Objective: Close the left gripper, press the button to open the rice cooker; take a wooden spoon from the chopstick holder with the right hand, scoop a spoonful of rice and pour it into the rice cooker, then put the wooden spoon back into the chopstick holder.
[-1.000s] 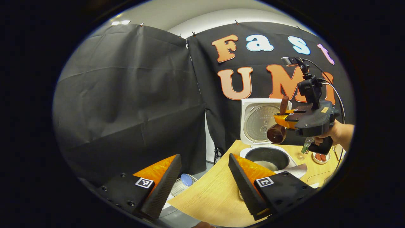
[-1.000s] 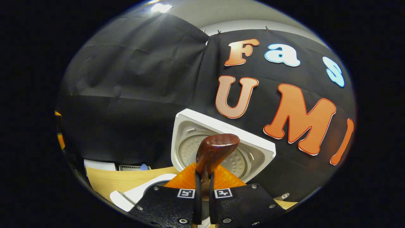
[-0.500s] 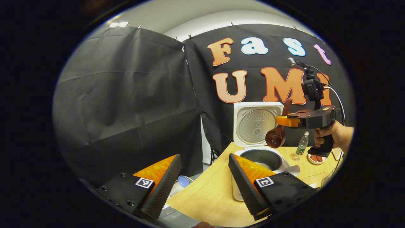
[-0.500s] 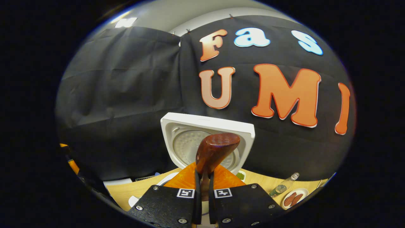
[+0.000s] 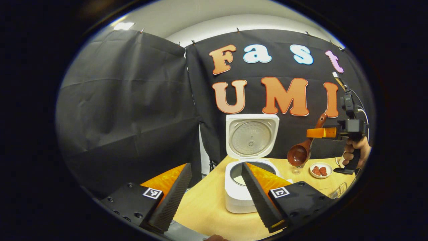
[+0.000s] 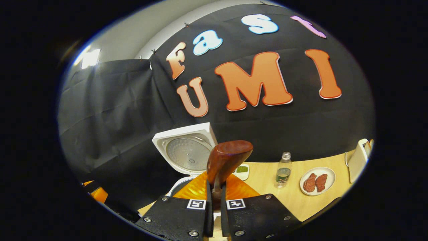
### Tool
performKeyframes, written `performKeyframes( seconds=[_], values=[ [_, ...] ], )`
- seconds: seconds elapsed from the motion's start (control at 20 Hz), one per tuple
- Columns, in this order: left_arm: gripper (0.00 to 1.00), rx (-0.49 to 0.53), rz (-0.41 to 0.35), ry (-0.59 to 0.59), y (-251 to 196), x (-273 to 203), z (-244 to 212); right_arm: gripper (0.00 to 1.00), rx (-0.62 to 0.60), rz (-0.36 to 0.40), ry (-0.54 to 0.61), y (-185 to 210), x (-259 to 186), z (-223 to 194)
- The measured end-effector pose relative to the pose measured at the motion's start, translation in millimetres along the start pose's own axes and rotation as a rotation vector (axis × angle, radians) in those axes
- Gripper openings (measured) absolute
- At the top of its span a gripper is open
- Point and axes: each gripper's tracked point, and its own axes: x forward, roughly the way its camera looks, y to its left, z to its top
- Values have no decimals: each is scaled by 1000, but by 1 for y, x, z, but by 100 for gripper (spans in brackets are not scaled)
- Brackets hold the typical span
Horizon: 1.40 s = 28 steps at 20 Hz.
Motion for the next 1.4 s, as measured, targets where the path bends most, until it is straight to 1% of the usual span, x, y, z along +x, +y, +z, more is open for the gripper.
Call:
performKeyframes(
  seconds=[0.05, 0.15, 0.2, 0.25, 0.3, 0.4, 0.55, 0.7, 0.75, 0.8, 0.95, 1.0, 1.05, 1.1, 1.15, 1.3, 1.4],
  values=[
    [100, 1, -11, -1, -7, -2, 1, 8, 18, -16, -4, -13, -13, -1],
    [96, 12, -35, -7, -24, -4, 5, 8, 49, -57, -10, -42, -39, -4],
    [100, 18, -42, -10, -31, -7, 6, 8, 64, -79, -12, -57, -51, -6],
    [96, 22, -47, -13, -37, -7, 8, 8, 80, -103, -13, -72, -65, -10],
    [100, 21, -61, -12, -45, -9, 9, 8, 93, -123, -11, -86, -76, -14],
    [96, 19, -89, -11, -64, -11, 11, 8, 120, -170, -4, -113, -97, -25],
    [97, 30, -130, -23, -90, -18, 12, 8, 169, -227, -8, -151, -131, -38],
    [96, 41, -172, -9, -115, -19, 7, 8, 205, -292, -8, -188, -161, -51],
    [97, 38, -184, -4, -123, -19, 6, 8, 218, -316, -14, -200, -173, -54],
    [100, 35, -198, 0, -130, -22, 6, 8, 229, -334, -25, -212, -184, -55],
    [97, 41, -225, -4, -152, -27, 6, 8, 264, -405, -41, -250, -214, -64],
    [96, 46, -232, -5, -158, -28, 7, 8, 271, -425, -40, -263, -221, -70],
    [100, 51, -239, -3, -164, -30, 7, 8, 277, -447, -36, -274, -229, -77],
    [96, 54, -244, -4, -169, -29, 8, 8, 279, -463, -38, -286, -235, -83],
    [100, 54, -248, -3, -174, -30, 9, 8, 279, -475, -30, -296, -239, -93],
    [100, 59, -246, -7, -178, -30, 16, 8, 310, -476, 31, -314, -234, -132],
    [100, 73, -239, -21, -177, -27, 23, 9, 358, -476, 70, -322, -227, -155]
  ],
)
